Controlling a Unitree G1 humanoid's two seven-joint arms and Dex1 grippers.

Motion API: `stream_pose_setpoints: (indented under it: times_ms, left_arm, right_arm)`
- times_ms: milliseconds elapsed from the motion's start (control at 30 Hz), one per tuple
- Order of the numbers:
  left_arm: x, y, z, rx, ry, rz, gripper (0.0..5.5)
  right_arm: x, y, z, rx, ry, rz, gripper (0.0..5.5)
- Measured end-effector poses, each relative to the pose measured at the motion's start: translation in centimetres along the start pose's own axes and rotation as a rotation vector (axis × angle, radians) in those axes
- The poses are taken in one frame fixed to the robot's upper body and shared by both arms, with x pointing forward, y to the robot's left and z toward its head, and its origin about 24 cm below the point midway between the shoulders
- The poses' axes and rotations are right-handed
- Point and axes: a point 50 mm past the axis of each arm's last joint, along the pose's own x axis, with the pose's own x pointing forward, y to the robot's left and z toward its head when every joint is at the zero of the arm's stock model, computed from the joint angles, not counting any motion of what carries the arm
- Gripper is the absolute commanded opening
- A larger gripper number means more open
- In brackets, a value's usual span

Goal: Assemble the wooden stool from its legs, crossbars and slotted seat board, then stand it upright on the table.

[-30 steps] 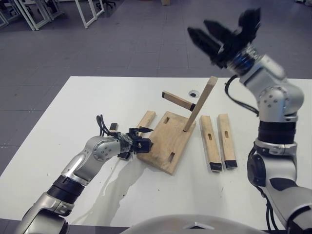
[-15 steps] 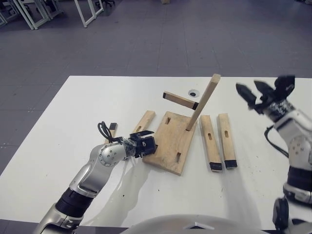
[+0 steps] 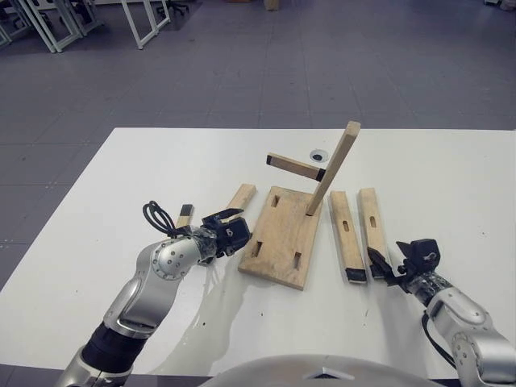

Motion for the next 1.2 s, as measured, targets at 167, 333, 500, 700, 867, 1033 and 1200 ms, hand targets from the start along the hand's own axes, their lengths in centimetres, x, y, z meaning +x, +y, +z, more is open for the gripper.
stream_pose_setpoints:
  times_ms: [167, 333, 500, 700, 867, 1033, 1200]
  left_arm:
    - [-0.2, -1.9, -2.7, -0.002, 0.101, -0.017, 2.99]
    - [0.1, -2.7, -3.1, 0.007, 0.092, -0.021, 2.99]
    - [0.4, -3.3, -2.6, 0.001, 0.057, -0.030, 2.99]
    - [1.4, -4.1, -1.2, -0.015, 0.001, -0.055, 2.99]
    - [1.8, -4.5, -0.6, -0.026, -0.018, -0.068, 2.99]
    - [2.7, -4.9, 0.5, -0.040, -0.055, -0.090, 2.99]
    - [3.5, -5.0, 1.7, -0.050, -0.091, -0.104, 2.99]
  right_arm:
    - [-0.2, 0.5, -0.8, -0.028, 0.042, -0.007, 4.15]
    - [-0.3, 0.4, -1.0, -0.069, 0.067, -0.062, 4.15]
    - [-0.5, -1.2, -1.3, -0.054, 0.096, -0.193, 4.15]
    - [0.2, -1.4, -1.0, -0.019, 0.082, -0.226, 3.83]
    - [0.7, -1.3, -1.2, -0.027, 0.072, -0.210, 2.78]
    - [1.1, -1.7, -1.1, -0.055, 0.060, -0.233, 2.02]
    - [2.4, -2.6, 1.8, -0.050, -0.054, -0.249, 2.02]
